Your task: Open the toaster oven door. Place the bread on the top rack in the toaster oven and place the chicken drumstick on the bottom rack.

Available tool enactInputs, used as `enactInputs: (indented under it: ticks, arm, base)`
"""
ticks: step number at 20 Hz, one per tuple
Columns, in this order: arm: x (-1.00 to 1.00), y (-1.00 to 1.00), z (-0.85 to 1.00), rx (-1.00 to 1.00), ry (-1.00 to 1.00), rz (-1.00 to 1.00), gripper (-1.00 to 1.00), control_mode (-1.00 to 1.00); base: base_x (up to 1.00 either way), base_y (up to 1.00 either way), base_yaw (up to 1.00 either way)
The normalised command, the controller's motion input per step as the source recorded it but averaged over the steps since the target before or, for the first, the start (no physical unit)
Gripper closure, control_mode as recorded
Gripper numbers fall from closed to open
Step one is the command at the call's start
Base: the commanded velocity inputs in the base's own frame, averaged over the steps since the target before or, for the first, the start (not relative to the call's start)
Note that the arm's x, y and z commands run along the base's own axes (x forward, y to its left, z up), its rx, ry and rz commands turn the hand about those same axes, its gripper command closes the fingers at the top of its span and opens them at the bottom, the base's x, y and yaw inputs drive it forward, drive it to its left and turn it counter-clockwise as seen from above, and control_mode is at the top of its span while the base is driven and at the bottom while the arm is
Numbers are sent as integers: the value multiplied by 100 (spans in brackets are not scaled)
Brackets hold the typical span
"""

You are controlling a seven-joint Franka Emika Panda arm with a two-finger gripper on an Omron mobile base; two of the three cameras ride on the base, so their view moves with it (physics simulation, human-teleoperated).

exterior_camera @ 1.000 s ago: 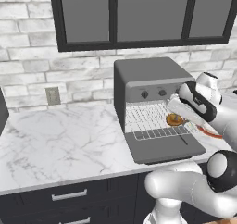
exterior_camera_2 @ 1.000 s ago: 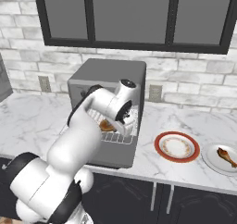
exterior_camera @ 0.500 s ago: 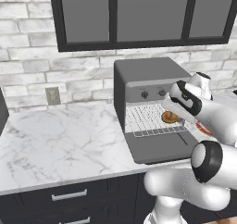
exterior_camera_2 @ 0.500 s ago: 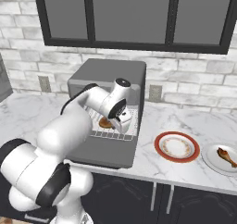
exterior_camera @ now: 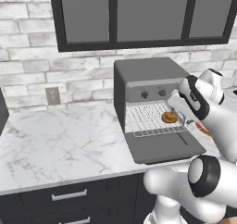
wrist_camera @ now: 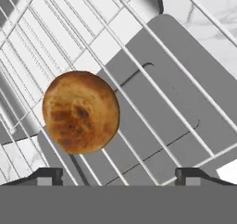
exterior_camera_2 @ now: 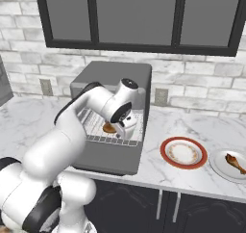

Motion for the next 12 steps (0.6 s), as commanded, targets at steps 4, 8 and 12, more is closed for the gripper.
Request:
enactInputs:
  ticks: [4,8,12]
  arm:
    - [-97,16,-22,-6,1,24,-100,-100]
    - [-81,32,-46,-15,-1,27,-100,-100]
    - [4,34,-26,-12,-12,17,-100,-100]
  base:
    - [0,0,0]
    - [0,0,0]
    - [0,0,0]
